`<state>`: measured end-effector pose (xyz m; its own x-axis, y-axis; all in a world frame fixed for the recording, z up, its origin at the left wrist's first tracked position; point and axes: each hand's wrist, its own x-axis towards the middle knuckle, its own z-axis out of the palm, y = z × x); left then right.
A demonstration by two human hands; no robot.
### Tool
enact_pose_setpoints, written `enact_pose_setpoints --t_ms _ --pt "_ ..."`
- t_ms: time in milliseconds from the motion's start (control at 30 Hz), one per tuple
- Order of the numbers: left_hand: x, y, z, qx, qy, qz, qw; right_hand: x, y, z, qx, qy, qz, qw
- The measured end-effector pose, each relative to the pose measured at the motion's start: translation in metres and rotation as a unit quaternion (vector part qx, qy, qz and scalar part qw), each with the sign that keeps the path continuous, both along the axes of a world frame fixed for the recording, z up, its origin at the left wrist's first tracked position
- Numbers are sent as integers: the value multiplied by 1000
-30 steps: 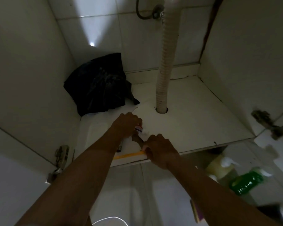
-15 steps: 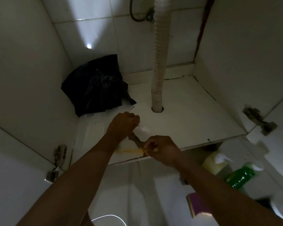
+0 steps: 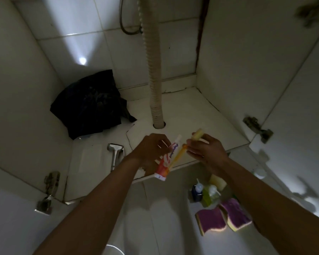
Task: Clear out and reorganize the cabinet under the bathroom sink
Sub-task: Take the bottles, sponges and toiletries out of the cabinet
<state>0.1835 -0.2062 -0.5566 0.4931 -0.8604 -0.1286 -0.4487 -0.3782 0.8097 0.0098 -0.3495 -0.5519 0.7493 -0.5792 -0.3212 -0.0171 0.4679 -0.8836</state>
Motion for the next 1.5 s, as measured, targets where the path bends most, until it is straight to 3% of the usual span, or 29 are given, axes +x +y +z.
enact_pose_setpoints --t_ms 67,233,333,367,467,667,800,900,1033,1133,1267,1400,1500 --pt "-17 -6 -7 10 80 4 997 -14 -8 -10 3 16 -6 1000" --pt "-64 -8 -51 141 134 -23 981 -49 -11 -50 -50 167 107 979" --pt "-82 7 -95 207 159 -22 965 -67 -3 -79 68 258 137 954" --pt "-88 14 -108 232 153 -16 960 -71 2 -91 61 299 162 938" --pt "-97 35 -145 260 179 50 948 -78 22 -124 -62 387 236 889" --pt "-108 58 -191 207 276 201 917 -63 59 -186 -243 417 191 855" --pt "-114 61 -214 199 292 223 909 -43 70 -224 -457 416 176 767" --pt "-114 63 -234 207 258 227 916 -44 72 -248 -532 429 211 699" --pt "-118 63 -246 194 222 239 925 -51 77 -263 -587 415 225 658" --pt "-121 65 -247 200 168 241 935 -53 80 -266 -592 391 214 671" --pt "-112 70 -211 246 -52 180 951 -55 80 -248 -629 361 204 658" --pt "-80 68 -139 187 -71 59 978 -28 65 -190 -718 240 121 642" --pt "-55 67 -67 126 -143 45 981 10 60 -119 -709 172 79 679"
